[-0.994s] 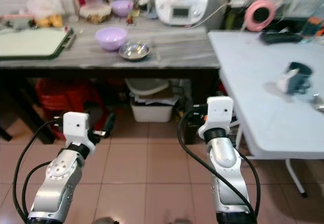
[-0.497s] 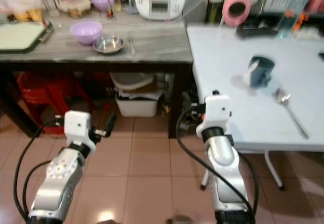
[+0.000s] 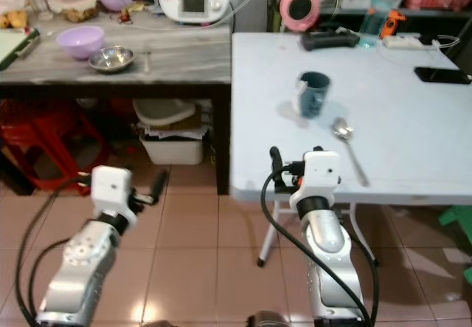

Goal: Setting the table

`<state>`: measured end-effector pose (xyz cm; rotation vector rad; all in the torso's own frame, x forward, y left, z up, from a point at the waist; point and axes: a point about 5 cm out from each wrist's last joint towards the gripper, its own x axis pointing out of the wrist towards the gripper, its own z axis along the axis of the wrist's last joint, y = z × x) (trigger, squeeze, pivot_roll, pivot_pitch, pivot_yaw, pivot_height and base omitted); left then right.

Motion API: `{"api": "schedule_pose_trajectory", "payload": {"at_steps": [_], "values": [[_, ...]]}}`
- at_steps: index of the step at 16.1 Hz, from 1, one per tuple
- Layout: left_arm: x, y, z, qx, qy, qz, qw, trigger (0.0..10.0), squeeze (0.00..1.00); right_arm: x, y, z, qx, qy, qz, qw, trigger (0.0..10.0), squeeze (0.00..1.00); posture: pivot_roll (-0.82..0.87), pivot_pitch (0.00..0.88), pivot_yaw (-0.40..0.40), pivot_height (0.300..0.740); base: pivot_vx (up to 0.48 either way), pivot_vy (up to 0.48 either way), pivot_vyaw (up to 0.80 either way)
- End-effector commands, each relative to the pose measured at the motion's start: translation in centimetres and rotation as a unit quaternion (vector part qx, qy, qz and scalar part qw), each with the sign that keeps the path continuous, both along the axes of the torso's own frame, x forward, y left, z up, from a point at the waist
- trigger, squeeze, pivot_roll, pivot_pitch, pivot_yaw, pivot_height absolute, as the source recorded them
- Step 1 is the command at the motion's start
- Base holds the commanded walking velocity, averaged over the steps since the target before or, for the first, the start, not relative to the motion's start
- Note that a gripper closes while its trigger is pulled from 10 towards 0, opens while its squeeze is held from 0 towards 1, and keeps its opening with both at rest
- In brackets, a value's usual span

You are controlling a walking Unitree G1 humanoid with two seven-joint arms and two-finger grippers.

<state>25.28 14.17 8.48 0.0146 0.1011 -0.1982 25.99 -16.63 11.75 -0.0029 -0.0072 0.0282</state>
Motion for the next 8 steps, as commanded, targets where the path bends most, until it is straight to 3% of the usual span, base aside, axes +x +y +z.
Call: {"api": "schedule_pose_trajectory", "payload": {"at_steps": [1, 4, 8], "values": [[0.25, -0.42, 0.45, 0.002, -0.004, -0.004, 1.0, 10.0, 0.0, -0.3, -0.45, -0.16, -0.001, 0.005, -0.011, 1.0, 10.0, 0.0, -0.01, 0.018, 0.065, 0.74, 0.0, -0.442, 0.0], [0.87, -0.26, 0.9, 0.025, -0.002, 0.01, 1.0, 10.0, 0.0, -0.59, -0.42, -0.52, 0.004, 0.012, -0.016, 1.0, 10.0, 0.0, 0.01, 0.033, 0.076, 0.74, 0.0, -0.445, 0.0], [0.68, -0.77, 1.16, 0.036, -0.005, -0.011, 0.999, 10.0, 0.0, -0.61, -0.24, -0.64, 0.009, 0.014, -0.019, 1.0, 10.0, 0.0, 0.02, 0.045, 0.083, 0.74, 0.383, -0.218, 0.0]]}}
